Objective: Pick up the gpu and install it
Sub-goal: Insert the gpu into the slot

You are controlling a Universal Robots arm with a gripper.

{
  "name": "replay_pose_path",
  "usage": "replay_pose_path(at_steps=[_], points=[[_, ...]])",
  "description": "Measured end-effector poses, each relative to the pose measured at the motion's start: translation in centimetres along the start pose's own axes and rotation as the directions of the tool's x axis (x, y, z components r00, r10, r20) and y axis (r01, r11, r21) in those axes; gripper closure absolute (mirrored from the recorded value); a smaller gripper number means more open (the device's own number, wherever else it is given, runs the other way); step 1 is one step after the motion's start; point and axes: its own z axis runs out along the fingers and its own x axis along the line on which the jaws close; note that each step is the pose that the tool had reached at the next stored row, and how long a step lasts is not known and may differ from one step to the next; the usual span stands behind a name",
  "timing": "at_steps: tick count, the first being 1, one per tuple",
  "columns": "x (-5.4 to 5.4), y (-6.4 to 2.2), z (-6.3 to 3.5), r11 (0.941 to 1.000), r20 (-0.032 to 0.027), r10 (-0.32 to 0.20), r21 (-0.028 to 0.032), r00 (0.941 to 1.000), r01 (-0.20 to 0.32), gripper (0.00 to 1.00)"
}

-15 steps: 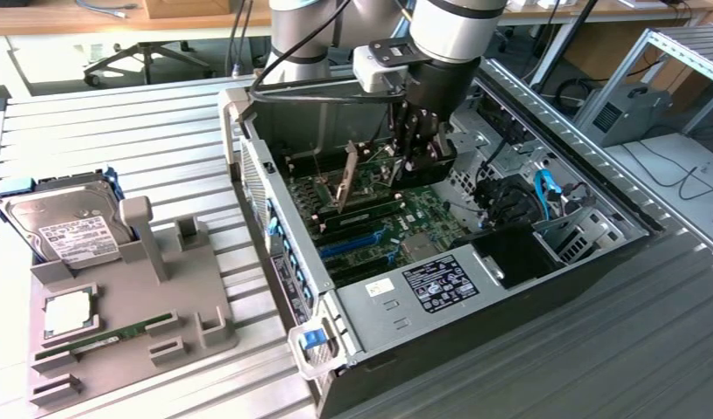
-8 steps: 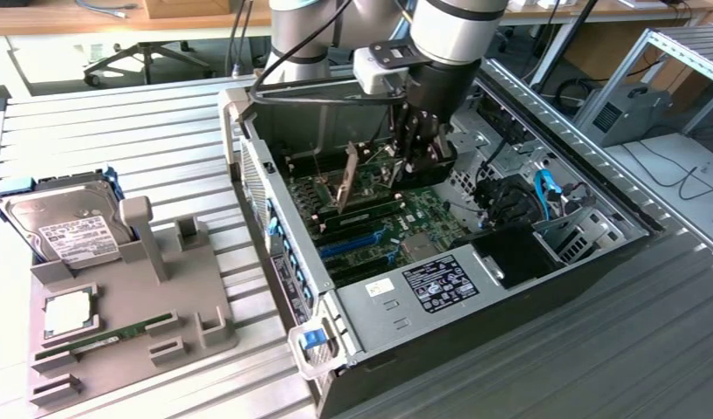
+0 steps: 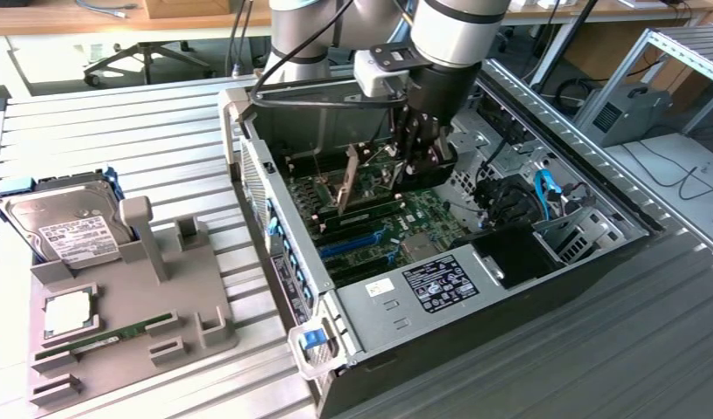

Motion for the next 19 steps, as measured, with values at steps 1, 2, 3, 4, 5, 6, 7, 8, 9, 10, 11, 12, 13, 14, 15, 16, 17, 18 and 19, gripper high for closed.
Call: replay_pose_path(at_steps=[1,2,3,4,5,6,7,8,9,10,11,12,13,14,15,16,17,18,19], points=[[0.02,0.00,0.01,1.0000,0.0000,0.000,0.0000,1.0000,0.000,0.73],[0.03,0.00,0.02,1.0000,-0.0001,0.000,0.0000,1.0000,0.000,0.73],[0.05,0.00,0.05,1.0000,0.0000,0.000,0.0000,1.0000,0.000,0.73],[0.06,0.00,0.05,1.0000,-0.0001,0.000,0.0000,1.0000,0.000,0.73],[0.07,0.00,0.06,1.0000,-0.0001,0.000,0.0000,1.0000,0.000,0.73],[0.09,0.00,0.08,1.0000,-0.0001,0.000,0.0000,1.0000,0.000,0.73],[0.10,0.01,0.10,1.0000,0.0000,0.000,0.0000,1.0000,0.000,0.73],[0.11,0.01,0.11,1.0000,0.0001,0.000,0.0000,1.0000,0.000,0.73],[0.14,0.02,0.12,1.0000,0.0000,0.000,0.0000,1.0000,0.000,0.73],[0.17,0.03,0.15,1.0000,0.0000,0.000,0.0000,1.0000,0.000,0.73],[0.18,0.03,0.16,1.0000,0.0000,0.000,0.0000,1.0000,0.000,0.73],[0.19,0.03,0.16,1.0000,0.0000,0.000,0.0000,1.0000,0.000,0.73],[0.21,0.04,0.18,1.0000,0.0000,0.000,0.0000,1.0000,0.000,0.73],[0.22,0.04,0.19,1.0000,0.0000,0.000,0.0000,1.0000,0.000,0.73],[0.26,0.05,0.22,1.0000,0.0000,0.000,0.0000,1.0000,0.000,0.73],[0.29,0.06,0.23,1.0000,0.0000,0.000,0.0000,1.0000,0.000,0.73],[0.30,0.07,0.24,1.0000,0.0000,0.000,0.0000,1.0000,0.000,0.73],[0.30,0.07,0.24,1.0000,0.0000,0.000,0.0000,1.0000,0.000,0.73],[0.31,0.08,0.25,1.0000,0.0000,0.000,0.0000,1.0000,0.000,0.73]])
